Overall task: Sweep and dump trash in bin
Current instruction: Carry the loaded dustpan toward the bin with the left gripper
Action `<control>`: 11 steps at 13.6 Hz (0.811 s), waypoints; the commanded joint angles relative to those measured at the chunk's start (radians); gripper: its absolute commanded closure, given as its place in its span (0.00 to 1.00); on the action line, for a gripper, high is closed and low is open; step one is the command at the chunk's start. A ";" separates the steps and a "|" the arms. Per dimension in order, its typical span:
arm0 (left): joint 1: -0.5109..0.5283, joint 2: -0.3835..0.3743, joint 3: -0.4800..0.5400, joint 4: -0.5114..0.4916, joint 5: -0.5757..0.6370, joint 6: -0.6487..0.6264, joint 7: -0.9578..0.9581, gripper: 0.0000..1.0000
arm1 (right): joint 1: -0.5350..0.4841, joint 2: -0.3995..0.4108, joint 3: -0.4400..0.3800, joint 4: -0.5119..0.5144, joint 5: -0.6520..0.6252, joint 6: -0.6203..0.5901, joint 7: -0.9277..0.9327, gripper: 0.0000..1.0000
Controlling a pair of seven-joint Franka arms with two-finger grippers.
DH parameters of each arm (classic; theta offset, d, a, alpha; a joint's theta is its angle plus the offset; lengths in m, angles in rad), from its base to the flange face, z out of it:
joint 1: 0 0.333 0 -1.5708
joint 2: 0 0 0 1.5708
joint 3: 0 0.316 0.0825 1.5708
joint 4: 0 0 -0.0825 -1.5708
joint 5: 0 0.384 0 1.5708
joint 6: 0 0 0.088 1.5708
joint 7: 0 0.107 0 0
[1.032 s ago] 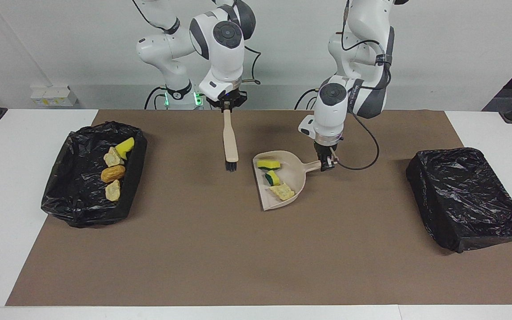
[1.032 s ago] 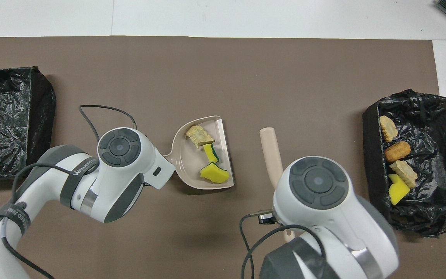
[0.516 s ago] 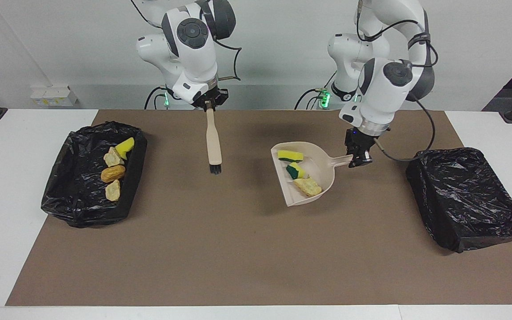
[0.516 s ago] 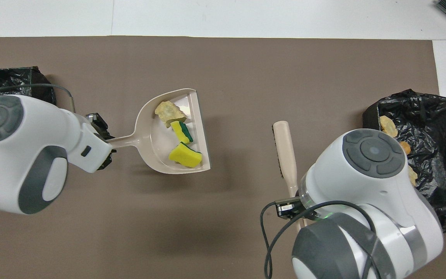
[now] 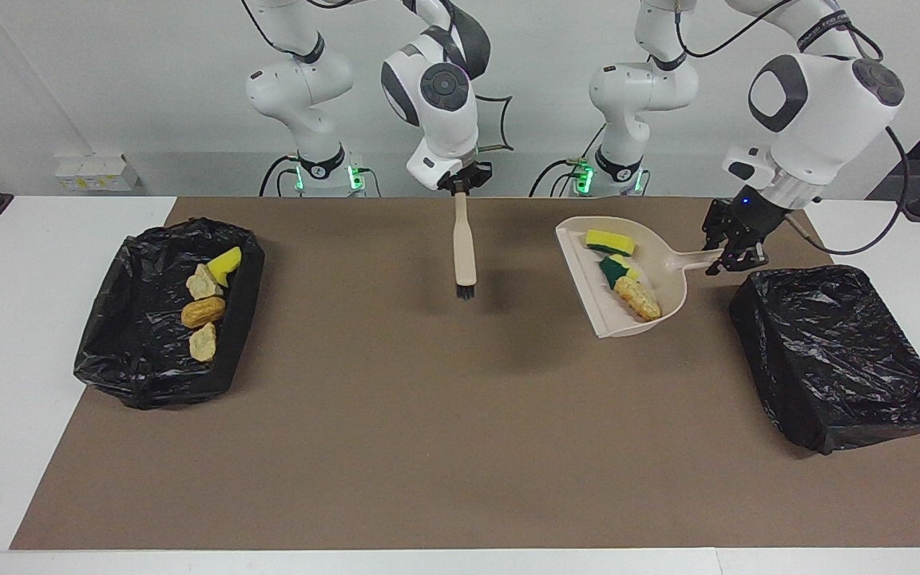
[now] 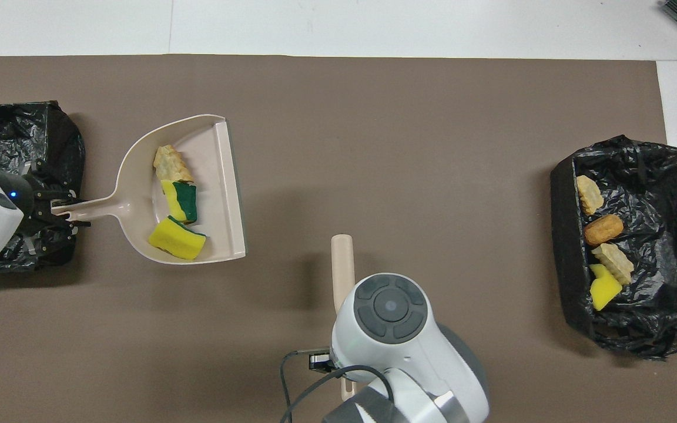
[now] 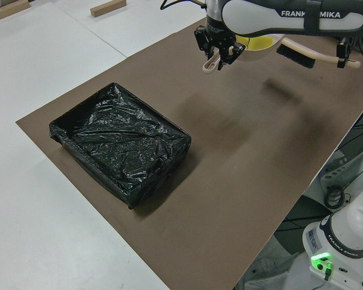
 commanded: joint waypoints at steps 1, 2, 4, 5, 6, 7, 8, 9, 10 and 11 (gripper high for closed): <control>0.057 0.001 -0.006 0.026 -0.008 -0.033 0.077 1.00 | 0.055 -0.002 -0.003 -0.109 0.027 0.147 0.017 1.00; 0.097 0.002 -0.003 0.029 -0.006 -0.033 0.129 1.00 | 0.069 0.011 -0.003 -0.143 0.027 0.178 0.018 1.00; 0.166 0.013 -0.003 0.052 0.012 -0.033 0.197 1.00 | 0.072 0.018 -0.003 -0.166 0.027 0.183 0.026 1.00; 0.189 0.022 -0.006 0.069 0.044 -0.031 0.193 1.00 | 0.070 0.020 -0.003 -0.168 0.027 0.183 0.035 1.00; 0.212 0.045 -0.003 0.098 0.072 -0.033 0.196 1.00 | 0.072 0.020 -0.003 -0.169 0.027 0.183 0.037 1.00; 0.252 0.088 -0.006 0.152 0.096 -0.050 0.200 1.00 | 0.072 0.025 -0.003 -0.177 0.027 0.184 0.034 1.00; 0.292 0.134 -0.006 0.211 0.124 -0.082 0.222 1.00 | 0.072 0.031 -0.003 -0.182 0.027 0.194 0.032 1.00; 0.312 0.174 -0.006 0.271 0.155 -0.099 0.280 1.00 | 0.073 0.038 -0.003 -0.182 0.027 0.210 0.029 1.00; 0.329 0.206 -0.003 0.310 0.187 -0.105 0.323 1.00 | 0.076 0.040 -0.003 -0.191 0.027 0.223 0.023 1.00; 0.364 0.234 -0.006 0.331 0.216 -0.104 0.349 1.00 | 0.076 0.040 -0.003 -0.194 0.027 0.230 0.020 1.00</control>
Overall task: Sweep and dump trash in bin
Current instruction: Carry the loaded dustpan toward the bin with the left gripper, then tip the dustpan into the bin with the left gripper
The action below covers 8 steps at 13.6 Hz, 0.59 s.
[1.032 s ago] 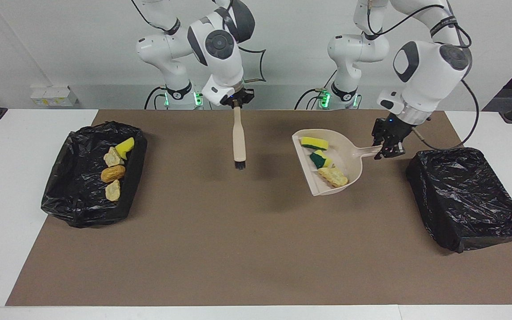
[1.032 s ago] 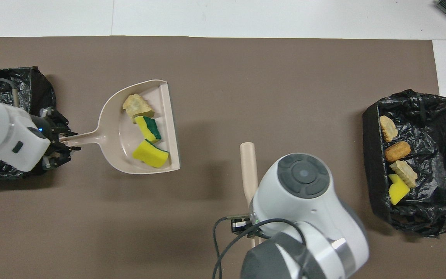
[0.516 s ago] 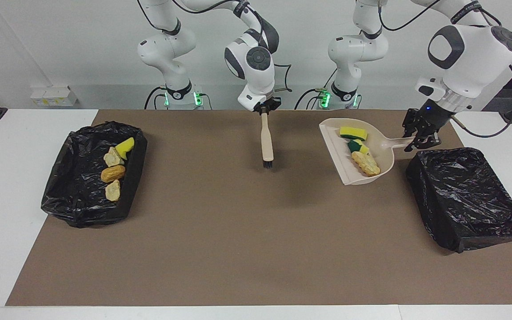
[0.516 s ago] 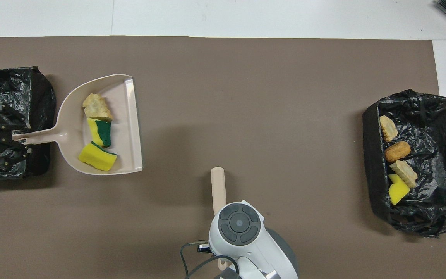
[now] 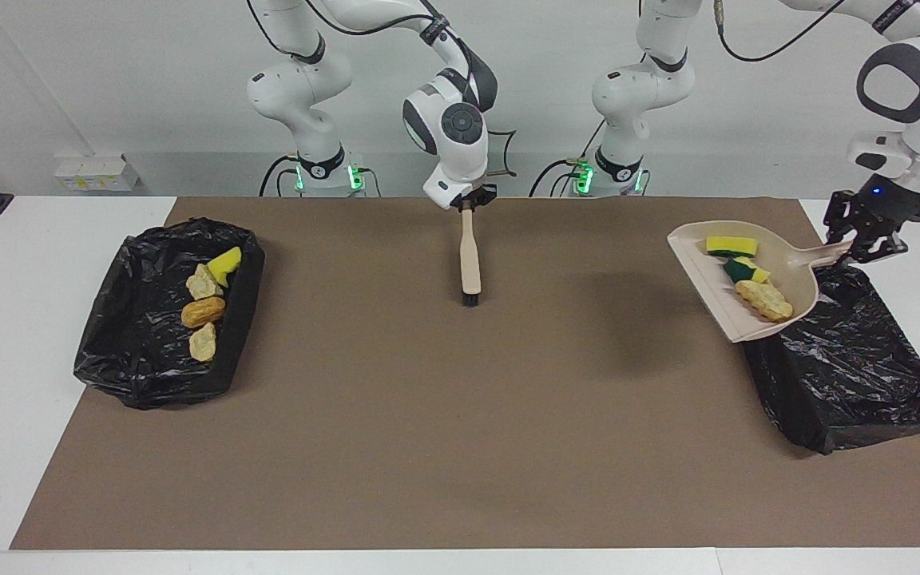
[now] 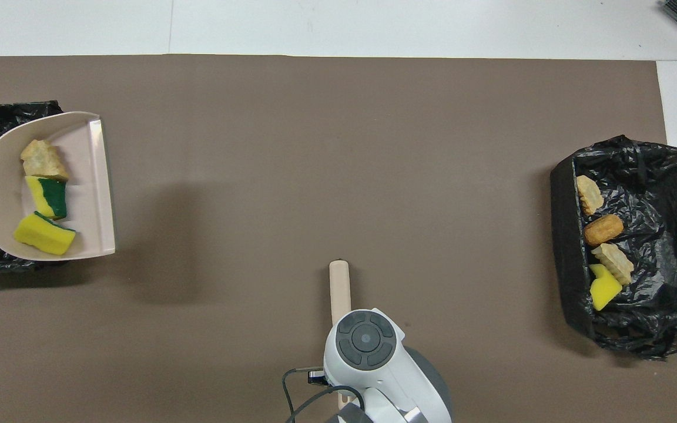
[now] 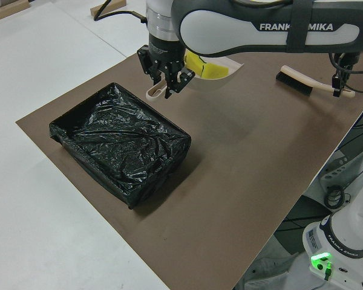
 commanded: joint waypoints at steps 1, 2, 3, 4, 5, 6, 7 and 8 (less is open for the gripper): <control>0.071 0.116 -0.014 0.132 0.055 -0.041 0.115 1.00 | 0.003 0.000 0.001 -0.019 0.018 0.033 0.006 1.00; 0.091 0.153 -0.014 0.171 0.057 -0.040 0.177 1.00 | 0.003 0.000 0.001 -0.019 0.018 0.033 0.004 0.86; 0.116 0.196 -0.011 0.228 0.057 -0.049 0.211 1.00 | 0.003 0.000 0.001 -0.019 0.017 0.034 0.003 0.39; 0.130 0.228 -0.011 0.268 0.073 -0.049 0.225 1.00 | 0.006 0.001 0.001 -0.011 -0.001 0.035 -0.005 0.00; 0.134 0.256 -0.014 0.294 0.124 -0.029 0.244 1.00 | 0.010 0.010 -0.001 0.004 -0.005 0.038 -0.023 0.00; 0.137 0.286 -0.009 0.314 0.155 0.004 0.266 1.00 | 0.006 0.018 -0.002 0.030 -0.009 0.038 -0.046 0.00; 0.154 0.314 -0.008 0.342 0.162 0.034 0.275 1.00 | -0.002 0.018 -0.004 0.048 -0.024 0.036 -0.066 0.00; 0.174 0.334 -0.014 0.360 0.175 0.060 0.280 1.00 | -0.015 0.014 -0.007 0.065 -0.046 0.033 -0.089 0.00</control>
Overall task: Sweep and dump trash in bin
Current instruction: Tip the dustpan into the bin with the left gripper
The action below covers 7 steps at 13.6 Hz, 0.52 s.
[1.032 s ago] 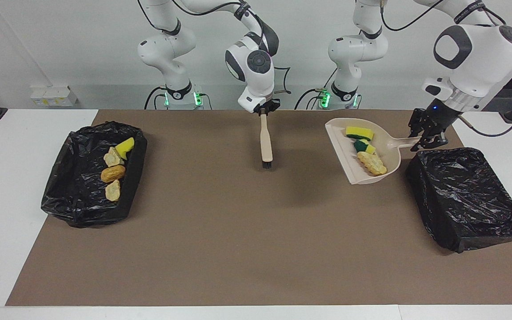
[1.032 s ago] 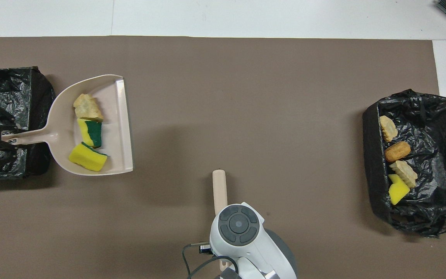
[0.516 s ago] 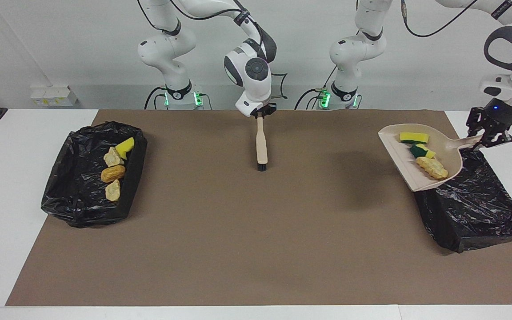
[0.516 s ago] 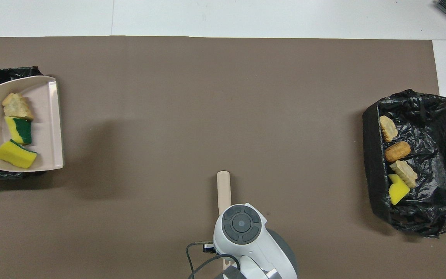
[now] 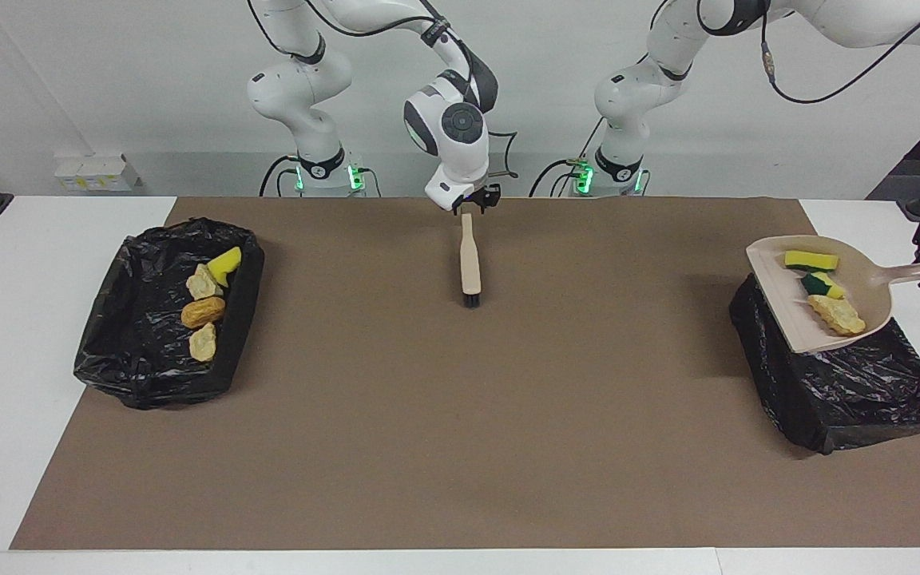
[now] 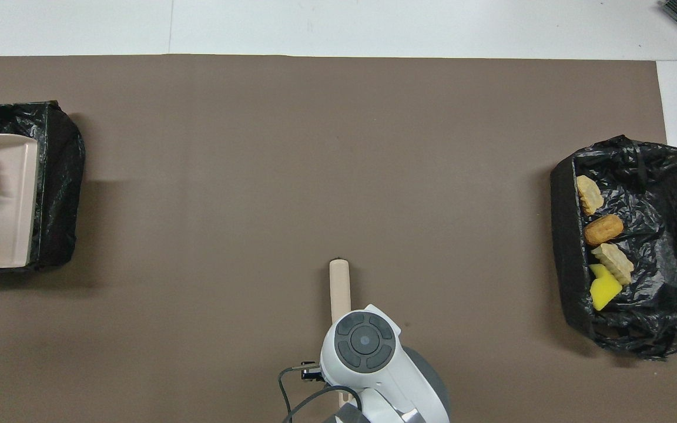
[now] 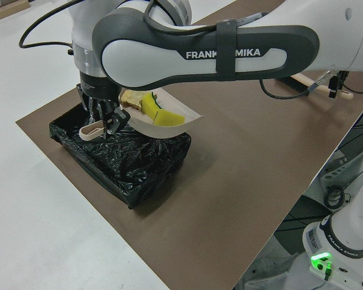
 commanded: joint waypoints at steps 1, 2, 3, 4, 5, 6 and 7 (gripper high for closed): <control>0.030 0.082 -0.015 0.107 0.069 0.054 0.031 1.00 | -0.047 0.006 -0.006 0.058 -0.051 0.001 -0.069 0.00; 0.014 0.090 -0.015 0.107 0.149 0.086 0.023 1.00 | -0.073 0.006 -0.006 0.073 -0.071 0.004 -0.077 0.00; -0.021 0.090 -0.015 0.102 0.228 0.118 0.017 1.00 | -0.100 0.006 -0.006 0.094 -0.103 0.004 -0.080 0.00; -0.036 0.090 -0.015 0.101 0.285 0.147 0.004 1.00 | -0.140 0.006 -0.006 0.124 -0.144 0.001 -0.087 0.00; -0.038 0.090 -0.015 0.098 0.313 0.155 -0.029 1.00 | -0.175 0.006 -0.006 0.144 -0.181 -0.004 -0.101 0.00; -0.041 0.090 -0.015 0.095 0.341 0.163 -0.065 1.00 | -0.212 0.005 -0.006 0.157 -0.200 -0.007 -0.116 0.00; -0.047 0.080 -0.015 0.078 0.411 0.192 -0.098 1.00 | -0.257 0.003 -0.007 0.170 -0.212 -0.002 -0.135 0.00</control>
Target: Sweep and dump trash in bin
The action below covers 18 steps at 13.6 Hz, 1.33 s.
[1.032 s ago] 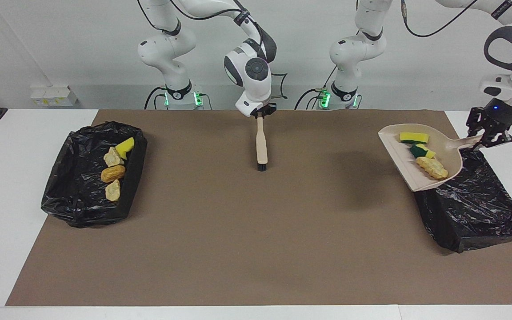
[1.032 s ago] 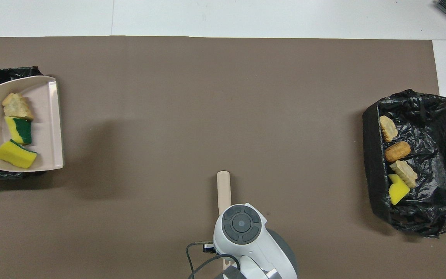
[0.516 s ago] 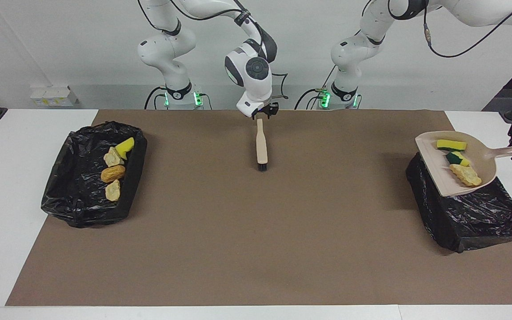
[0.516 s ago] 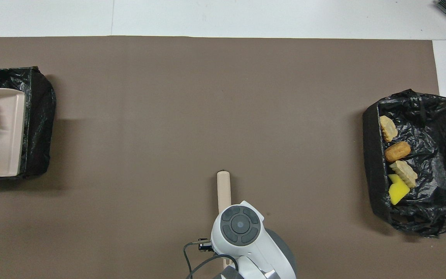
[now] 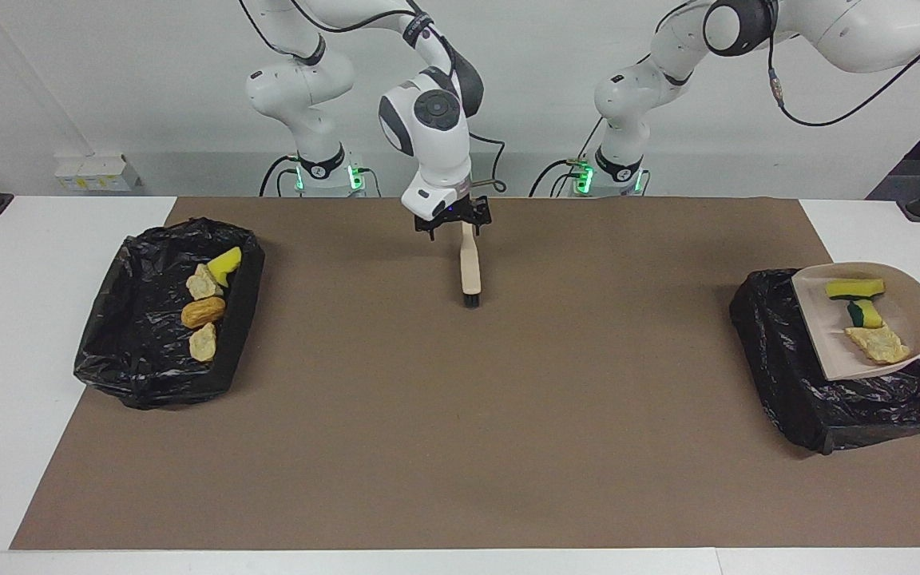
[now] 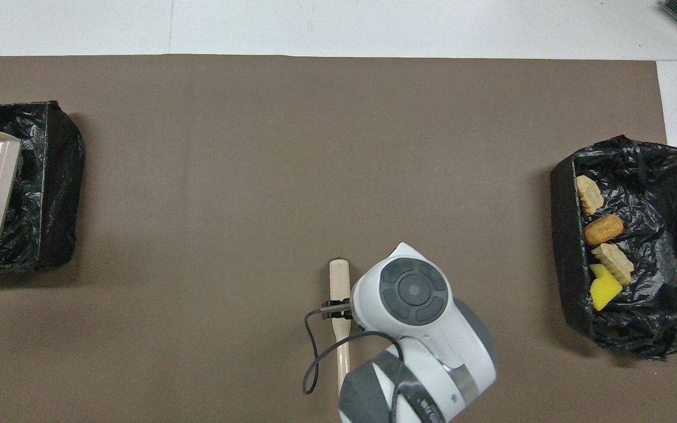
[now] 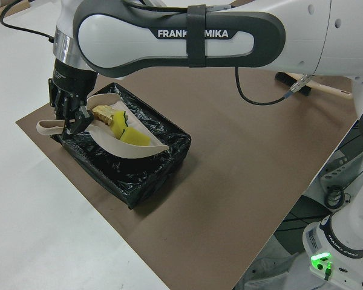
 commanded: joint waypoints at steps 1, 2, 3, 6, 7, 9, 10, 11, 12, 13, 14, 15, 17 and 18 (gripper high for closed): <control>-0.027 -0.010 0.007 -0.031 0.167 0.068 -0.119 1.00 | -0.115 0.005 0.006 0.053 -0.064 0.001 -0.058 0.00; -0.032 -0.039 0.007 -0.073 0.243 0.079 -0.202 1.00 | -0.155 0.013 0.006 0.077 -0.105 0.004 -0.070 0.00; -0.041 -0.056 0.005 -0.113 0.301 0.085 -0.268 1.00 | -0.192 0.034 0.006 0.112 -0.151 0.002 -0.075 0.00; -0.061 -0.087 0.005 -0.130 0.430 0.079 -0.379 1.00 | -0.255 0.046 0.005 0.168 -0.204 -0.014 -0.105 0.00; -0.061 -0.100 0.007 -0.130 0.441 0.078 -0.382 1.00 | -0.278 0.039 0.005 0.185 -0.204 -0.020 -0.107 0.00; -0.086 -0.139 0.007 -0.132 0.460 0.063 -0.382 1.00 | -0.338 0.014 0.005 0.232 -0.204 -0.059 -0.110 0.00; -0.089 -0.160 0.007 -0.135 0.501 0.061 -0.382 1.00 | -0.370 0.005 0.006 0.263 -0.202 -0.095 -0.110 0.00; -0.090 -0.186 0.007 -0.147 0.532 0.061 -0.382 1.00 | -0.391 -0.003 0.006 0.298 -0.202 -0.138 -0.110 0.00; -0.101 -0.206 0.007 -0.150 0.539 0.058 -0.382 1.00 | -0.404 -0.015 0.005 0.320 -0.202 -0.174 -0.110 0.00; -0.124 -0.217 0.007 -0.150 0.564 0.041 -0.382 1.00 | -0.410 -0.038 0.005 0.326 -0.202 -0.201 -0.110 0.00; -0.133 -0.231 0.005 -0.150 0.590 0.018 -0.383 1.00 | -0.410 -0.058 0.003 0.326 -0.202 -0.218 -0.112 0.00; -0.153 -0.234 0.005 -0.150 0.590 -0.003 -0.383 1.00 | -0.412 -0.078 0.002 0.327 -0.202 -0.229 -0.112 0.00; -0.178 -0.235 -0.003 -0.150 0.566 -0.054 -0.412 1.00 | -0.412 -0.108 -0.018 0.349 -0.204 -0.258 -0.112 0.00; -0.193 -0.239 -0.006 -0.150 0.509 -0.071 -0.434 1.00 | -0.413 -0.110 -0.024 0.367 -0.204 -0.269 -0.112 0.00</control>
